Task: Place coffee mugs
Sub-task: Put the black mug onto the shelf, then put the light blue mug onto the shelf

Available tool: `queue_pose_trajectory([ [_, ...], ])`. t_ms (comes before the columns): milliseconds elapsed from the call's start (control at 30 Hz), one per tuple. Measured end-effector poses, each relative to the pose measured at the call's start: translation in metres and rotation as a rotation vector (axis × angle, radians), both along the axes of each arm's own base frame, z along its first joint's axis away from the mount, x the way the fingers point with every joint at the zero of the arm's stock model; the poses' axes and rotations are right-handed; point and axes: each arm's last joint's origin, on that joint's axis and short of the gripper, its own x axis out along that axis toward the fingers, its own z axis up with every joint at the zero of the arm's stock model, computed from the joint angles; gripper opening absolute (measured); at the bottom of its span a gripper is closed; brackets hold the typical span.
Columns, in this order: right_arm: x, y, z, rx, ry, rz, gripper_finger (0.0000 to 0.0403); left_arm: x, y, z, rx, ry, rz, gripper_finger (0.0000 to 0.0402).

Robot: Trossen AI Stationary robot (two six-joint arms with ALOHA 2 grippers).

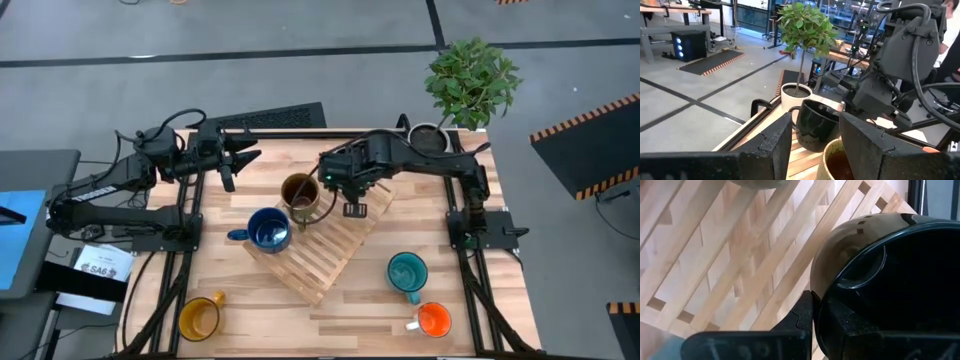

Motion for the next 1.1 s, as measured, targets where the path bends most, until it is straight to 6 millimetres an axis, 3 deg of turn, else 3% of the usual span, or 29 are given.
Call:
queue_pose_trajectory([
  [100,0.002,-0.002,0.000,0.003,-0.022,-0.002,0.0045,0.000,0.000,0.000,0.000,0.000,0.000,0.0149],
  [367,0.004,-0.002,0.003,-0.001,-0.055,0.013,0.0120,0.000,0.000,-0.001,-0.001,0.006,0.000,0.0149],
  [800,0.004,-0.004,0.004,-0.002,-0.063,0.005,0.0159,0.000,0.000,-0.004,-0.010,0.037,0.000,0.0149],
  [1100,-0.005,-0.009,0.015,-0.006,-0.102,-0.009,0.0247,0.000,0.000,-0.004,-0.005,0.038,0.000,0.0149],
])
